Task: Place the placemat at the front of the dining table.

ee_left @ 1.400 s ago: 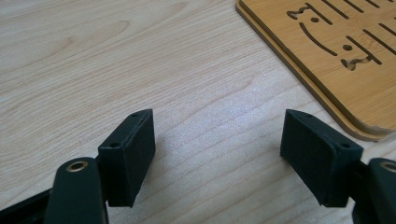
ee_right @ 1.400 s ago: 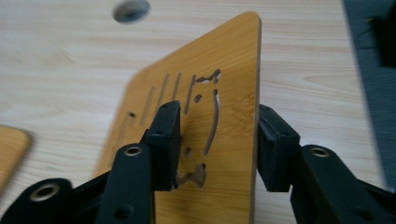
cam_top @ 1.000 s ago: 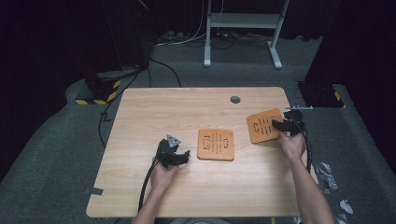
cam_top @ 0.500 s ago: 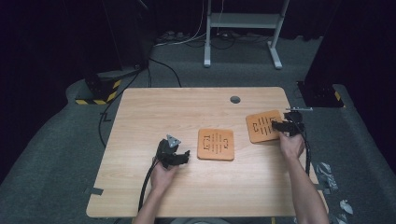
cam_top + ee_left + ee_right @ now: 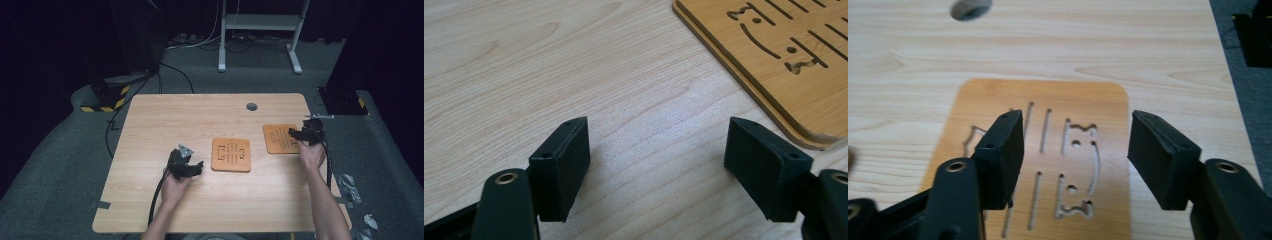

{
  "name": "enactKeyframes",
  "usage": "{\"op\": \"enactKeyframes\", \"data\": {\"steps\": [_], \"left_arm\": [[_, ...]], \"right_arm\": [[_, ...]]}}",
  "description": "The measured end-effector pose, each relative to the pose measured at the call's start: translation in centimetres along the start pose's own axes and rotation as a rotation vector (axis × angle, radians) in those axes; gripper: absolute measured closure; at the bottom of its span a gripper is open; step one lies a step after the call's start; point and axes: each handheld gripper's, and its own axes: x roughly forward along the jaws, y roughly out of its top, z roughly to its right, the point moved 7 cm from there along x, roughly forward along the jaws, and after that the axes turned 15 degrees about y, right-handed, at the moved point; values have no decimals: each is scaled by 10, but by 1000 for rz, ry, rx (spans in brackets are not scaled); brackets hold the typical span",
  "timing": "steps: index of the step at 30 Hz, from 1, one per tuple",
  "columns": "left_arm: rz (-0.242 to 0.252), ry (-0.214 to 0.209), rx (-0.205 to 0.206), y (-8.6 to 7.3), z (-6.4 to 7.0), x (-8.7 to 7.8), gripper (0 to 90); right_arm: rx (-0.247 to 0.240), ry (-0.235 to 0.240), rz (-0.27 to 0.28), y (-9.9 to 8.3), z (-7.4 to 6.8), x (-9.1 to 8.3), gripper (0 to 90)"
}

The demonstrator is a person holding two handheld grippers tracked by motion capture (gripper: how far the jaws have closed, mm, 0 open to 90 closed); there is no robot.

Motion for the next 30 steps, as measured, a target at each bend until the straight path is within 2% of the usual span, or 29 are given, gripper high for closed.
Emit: {"op": "enactKeyframes", "data": {"steps": [3, 9, 14, 19, 23, 30], "left_arm": [[0, 0, 2, 0, 0, 0, 262], [0, 0, 1, 0, 0, 0, 262], [0, 0, -2, 0, 0, 0, 261], [-1, 0, 0, 0, 0, 0, 261], [-1, 1, 0, 0, 0, 0, 261], [-2, 2, -2, 0, 0, 0, 260]], "right_arm": [[-28, 24, 27, 4, -7, -3, 369], [-45, 57, 22, 5, -19, -4, 341], [-36, 105, 65, 8, -26, -16, 330], [-54, 137, 100, 13, -36, -25, 330], [-85, 148, 105, 13, -44, -29, 329], [-103, 180, 125, 16, -54, -39, 327]]}}
